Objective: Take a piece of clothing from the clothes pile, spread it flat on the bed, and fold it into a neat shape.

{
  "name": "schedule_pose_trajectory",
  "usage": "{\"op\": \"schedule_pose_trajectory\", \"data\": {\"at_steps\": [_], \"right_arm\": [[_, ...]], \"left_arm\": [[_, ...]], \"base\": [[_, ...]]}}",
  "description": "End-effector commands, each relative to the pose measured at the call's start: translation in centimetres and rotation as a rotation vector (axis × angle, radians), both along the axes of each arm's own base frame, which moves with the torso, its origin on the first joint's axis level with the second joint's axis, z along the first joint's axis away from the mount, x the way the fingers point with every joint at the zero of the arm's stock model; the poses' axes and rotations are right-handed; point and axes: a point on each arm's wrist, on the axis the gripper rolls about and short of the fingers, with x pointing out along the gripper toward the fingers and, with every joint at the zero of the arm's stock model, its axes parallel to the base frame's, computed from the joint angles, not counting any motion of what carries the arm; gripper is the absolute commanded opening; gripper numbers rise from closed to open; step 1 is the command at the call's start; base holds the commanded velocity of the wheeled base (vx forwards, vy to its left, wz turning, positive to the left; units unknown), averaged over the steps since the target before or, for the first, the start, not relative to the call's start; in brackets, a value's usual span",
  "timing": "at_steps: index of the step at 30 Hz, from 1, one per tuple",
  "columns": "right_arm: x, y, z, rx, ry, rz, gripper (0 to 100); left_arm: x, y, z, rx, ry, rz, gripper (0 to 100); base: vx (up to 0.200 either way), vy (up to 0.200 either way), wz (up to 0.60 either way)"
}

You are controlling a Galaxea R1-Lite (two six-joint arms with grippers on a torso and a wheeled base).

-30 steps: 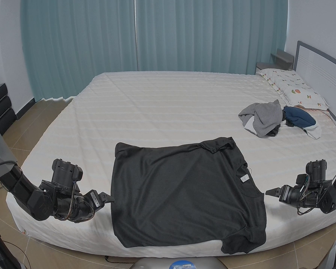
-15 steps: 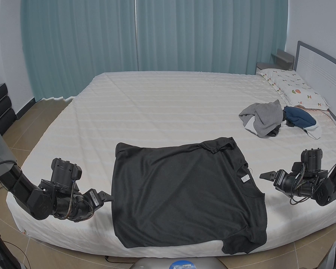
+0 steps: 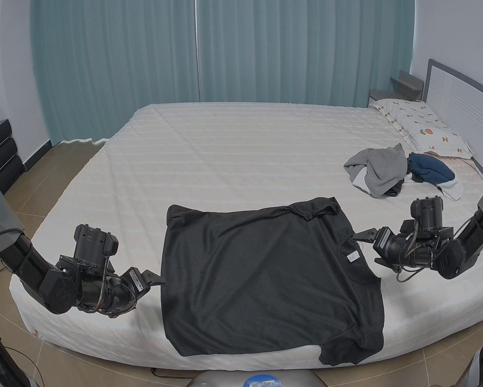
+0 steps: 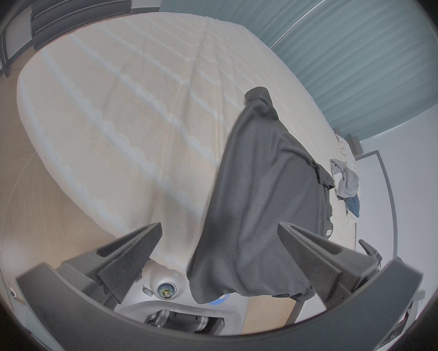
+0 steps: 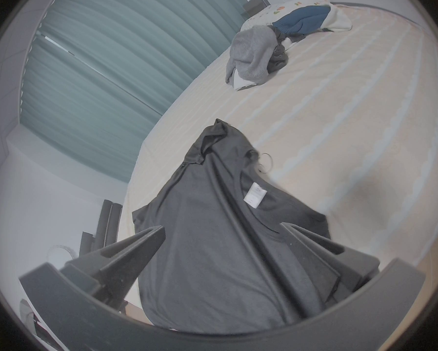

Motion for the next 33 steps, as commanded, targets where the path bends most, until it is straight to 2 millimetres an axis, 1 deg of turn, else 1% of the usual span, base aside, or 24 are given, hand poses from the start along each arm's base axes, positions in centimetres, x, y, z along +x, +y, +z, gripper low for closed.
{"op": "schedule_pose_trajectory", "data": {"at_steps": [1,3,10,12,13,14,17,20,21,23,24,26,27,28,29,31,32,33], "right_arm": [[3.1,2.0,-1.3,0.019,0.04,0.023,100],[4.3,2.6,-2.1,0.016,0.048,0.027,100],[8.5,4.2,-3.7,0.005,0.087,0.038,100],[9.5,4.5,-3.8,0.0,0.099,0.034,100],[9.5,4.5,-3.8,0.0,0.099,0.034,100],[10.6,4.9,-3.8,-0.005,0.1,0.028,100],[12.2,5.5,-4.5,-0.005,0.088,0.018,100],[13.2,6.2,-4.9,-0.016,0.08,0.006,100],[13.8,6.5,-5.1,-0.021,0.08,0.003,100],[14.5,7.0,-5.0,-0.02,0.071,0.004,100],[14.7,7.1,-5.2,-0.023,0.072,0.003,100],[15.2,7.2,-5.5,-0.028,0.071,-0.004,100],[16.0,7.3,-5.7,-0.04,0.057,-0.027,100],[16.0,7.3,-5.7,-0.04,0.057,-0.027,100],[17.1,7.2,-5.8,-0.059,0.026,-0.061,100],[17.9,7.1,-5.8,-0.067,0.023,-0.075,100],[17.9,7.1,-5.8,-0.067,0.023,-0.075,100],[18.5,7.1,-6.2,-0.074,0.045,-0.083,100]], "left_arm": [[0.1,-0.1,0.0,-0.041,0.01,-0.019,100],[0.1,-0.1,-0.1,-0.041,0.015,-0.02,100],[0.7,0.1,-0.8,-0.039,0.033,-0.007,100],[0.8,0.2,-0.9,-0.038,0.036,-0.002,100],[0.8,0.2,-0.9,-0.038,0.036,-0.002,100],[1.1,0.4,-0.8,-0.04,0.029,0.007,100],[1.5,0.6,-0.7,-0.056,0.026,0.033,100],[1.7,0.5,-0.8,-0.071,0.03,0.046,100],[1.8,0.5,-1.0,-0.074,0.031,0.045,100],[1.9,0.5,-1.2,-0.076,0.032,0.049,100],[1.9,0.4,-1.2,-0.076,0.031,0.048,100],[1.9,0.4,-1.3,-0.076,0.032,0.048,100],[2.0,0.5,-1.3,-0.076,0.032,0.049,100],[2.0,0.5,-1.3,-0.076,0.032,0.049,100],[2.0,0.5,-1.3,-0.076,0.031,0.049,100],[2.0,0.5,-1.3,-0.076,0.031,0.049,100],[2.0,0.5,-1.3,-0.076,0.031,0.049,100],[2.0,0.4,-1.3,-0.076,0.031,0.048,100]], "base": [[0.2,0.0,0.0],[0.0,0.0,0.0],[0.0,0.0,0.0],[0.0,0.0,0.0],[0.0,0.0,0.0],[0.0,0.0,0.0],[0.0,0.0,0.0],[0.0,0.0,0.0],[0.0,0.0,0.0],[0.0,0.0,0.0],[0.0,0.0,0.0],[0.0,0.0,0.0],[0.0,0.0,0.0],[0.0,0.0,0.0],[0.0,0.0,0.0],[0.0,0.0,0.0],[0.0,0.0,0.0],[0.0,0.0,0.0]]}}
